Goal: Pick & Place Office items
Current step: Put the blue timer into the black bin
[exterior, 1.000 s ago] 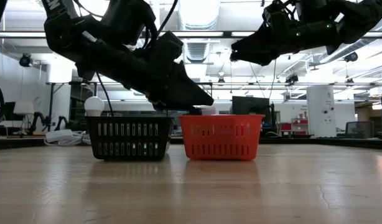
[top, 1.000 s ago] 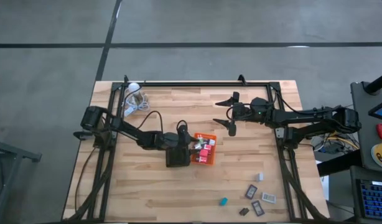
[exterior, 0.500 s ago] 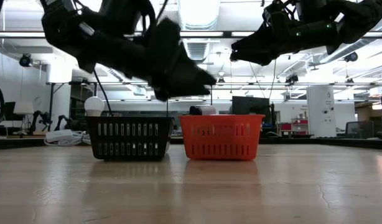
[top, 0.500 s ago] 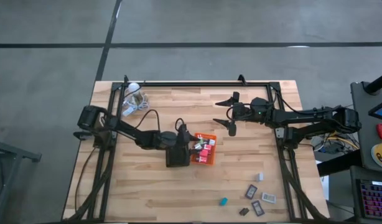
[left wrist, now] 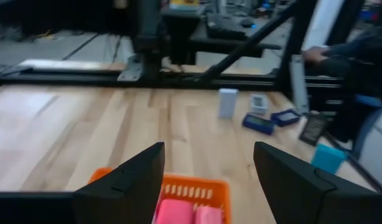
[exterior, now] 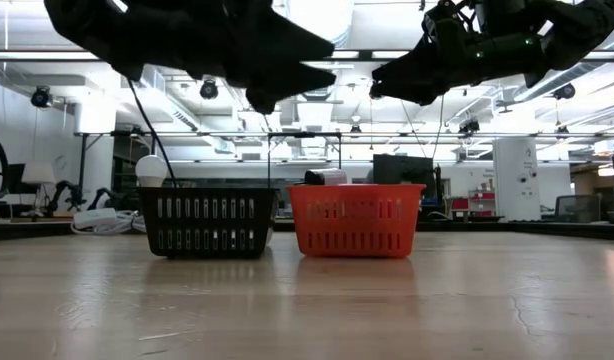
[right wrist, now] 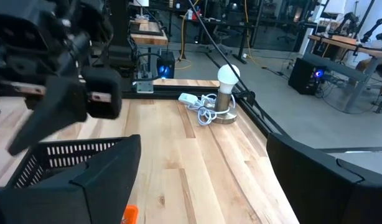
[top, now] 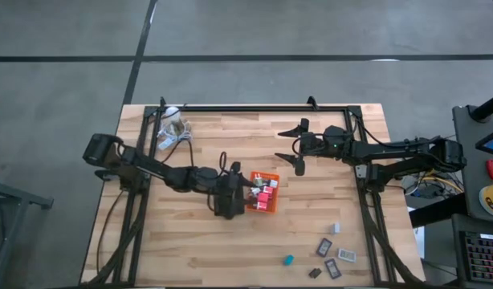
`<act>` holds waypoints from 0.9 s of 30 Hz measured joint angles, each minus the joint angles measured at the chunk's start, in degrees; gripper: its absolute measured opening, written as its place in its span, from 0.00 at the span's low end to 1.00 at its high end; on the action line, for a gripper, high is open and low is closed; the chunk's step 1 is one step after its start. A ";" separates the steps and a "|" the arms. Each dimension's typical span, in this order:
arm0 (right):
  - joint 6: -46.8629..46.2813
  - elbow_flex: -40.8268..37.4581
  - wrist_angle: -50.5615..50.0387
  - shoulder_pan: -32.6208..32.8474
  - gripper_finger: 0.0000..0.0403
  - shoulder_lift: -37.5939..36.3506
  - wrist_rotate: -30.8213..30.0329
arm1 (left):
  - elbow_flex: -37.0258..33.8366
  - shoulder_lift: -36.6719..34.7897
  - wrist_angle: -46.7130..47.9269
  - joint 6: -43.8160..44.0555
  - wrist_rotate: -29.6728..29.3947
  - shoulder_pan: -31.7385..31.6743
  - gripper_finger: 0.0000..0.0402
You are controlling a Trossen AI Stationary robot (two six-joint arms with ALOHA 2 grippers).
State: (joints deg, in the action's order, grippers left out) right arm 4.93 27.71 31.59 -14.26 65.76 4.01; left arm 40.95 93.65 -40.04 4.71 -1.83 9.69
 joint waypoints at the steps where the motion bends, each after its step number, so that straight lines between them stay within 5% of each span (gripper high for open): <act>1: 0.00 -0.01 -0.02 0.00 0.86 0.00 0.00 | 0.00 -0.49 0.38 -0.59 0.72 0.12 0.63; 16: 0.00 0.00 -0.04 -0.07 0.85 0.03 0.00 | -2.16 -9.92 5.40 -4.85 4.52 2.08 0.63; 21: 0.00 0.01 -0.02 -0.04 0.86 0.04 0.00 | -10.93 -18.51 3.60 -6.54 4.49 2.11 0.63; 27: 0.00 -0.01 -0.04 -0.04 0.86 0.04 0.00 | -26.17 -29.53 -10.36 -6.53 3.53 2.11 0.63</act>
State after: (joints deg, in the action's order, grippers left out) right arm 4.93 27.70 31.56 -14.31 65.80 4.01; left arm 14.78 64.11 -50.41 -1.82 1.69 11.79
